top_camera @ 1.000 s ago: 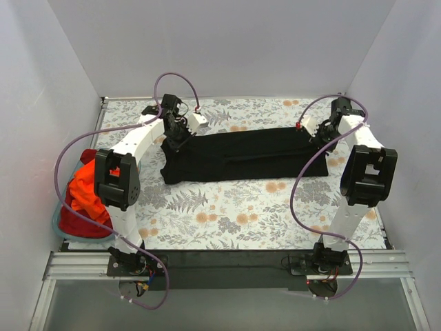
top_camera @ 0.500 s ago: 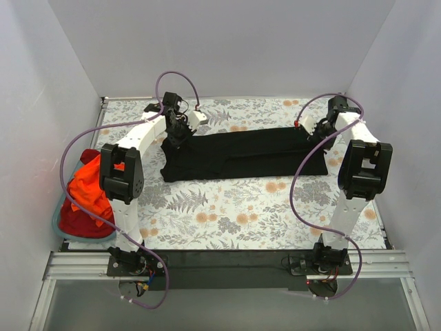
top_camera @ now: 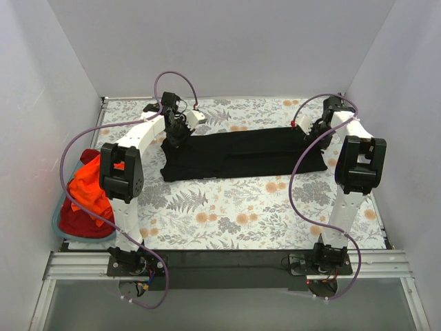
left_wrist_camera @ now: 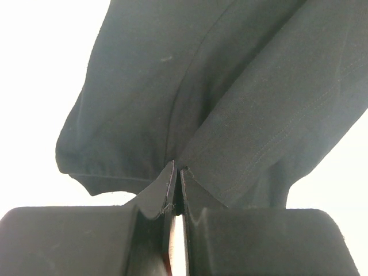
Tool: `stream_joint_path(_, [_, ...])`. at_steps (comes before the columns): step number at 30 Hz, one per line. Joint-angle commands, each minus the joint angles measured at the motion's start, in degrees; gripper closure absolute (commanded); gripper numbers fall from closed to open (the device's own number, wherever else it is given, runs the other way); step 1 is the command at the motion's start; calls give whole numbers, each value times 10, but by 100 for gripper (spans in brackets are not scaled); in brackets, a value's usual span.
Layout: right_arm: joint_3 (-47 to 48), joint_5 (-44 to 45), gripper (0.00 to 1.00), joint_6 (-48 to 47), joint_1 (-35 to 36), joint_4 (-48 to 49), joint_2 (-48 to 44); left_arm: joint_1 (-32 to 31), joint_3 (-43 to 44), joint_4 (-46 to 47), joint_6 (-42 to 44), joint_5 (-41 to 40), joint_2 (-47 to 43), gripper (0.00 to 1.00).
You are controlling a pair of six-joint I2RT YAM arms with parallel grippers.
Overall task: Fold and stack the t-shirts
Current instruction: Fold the tshirt
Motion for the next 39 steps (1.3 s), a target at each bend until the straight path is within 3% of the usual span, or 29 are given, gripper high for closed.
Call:
stream_joint_path(1, [23, 10, 99, 5, 1, 0, 1, 6, 6, 18, 9, -13, 1, 100])
stream_joint_path(7, [26, 18, 98, 18, 1, 3, 6, 6, 15, 20, 8, -13, 18, 100])
stream_joint_path(8, [30, 22, 93, 26, 1, 4, 9, 6, 15, 21, 0, -18, 21, 98])
stream_joint_path(9, [40, 26, 71, 33, 1, 2, 13, 8, 16, 27, -6, -23, 25, 94])
stream_joint_path(10, [45, 30, 59, 50, 0, 1, 13, 11, 25, 25, -14, -18, 28, 78])
stream_joint_path(12, [47, 26, 37, 68, -4, 1, -1, 33, 50, 12, -64, 3, 30, 64])
stream_joint_path(13, [46, 19, 35, 78, -15, -1, -9, 44, 78, -19, -84, 26, 30, 54])
stream_joint_path(14, [44, 10, 33, 100, -22, -9, -18, 55, 90, -36, -101, 72, 28, 48])
stream_joint_path(16, [44, -19, 32, 120, -43, -28, -37, 81, 88, -66, -146, 106, 5, 44])
stream_joint_path(18, [47, -52, 33, 154, -54, -75, -42, 101, 41, -67, -169, 141, -23, 42])
stream_joint_path(20, [42, -71, 33, 180, -70, -99, -42, 108, -30, -44, -203, 151, -66, 30])
stream_joint_path(27, [39, -134, 32, 267, -93, -148, -10, 121, -157, -7, -257, 164, -105, 26])
stream_joint_path(39, [27, -97, 34, 312, -101, -124, 54, 121, -210, 32, -276, 136, -88, 26])
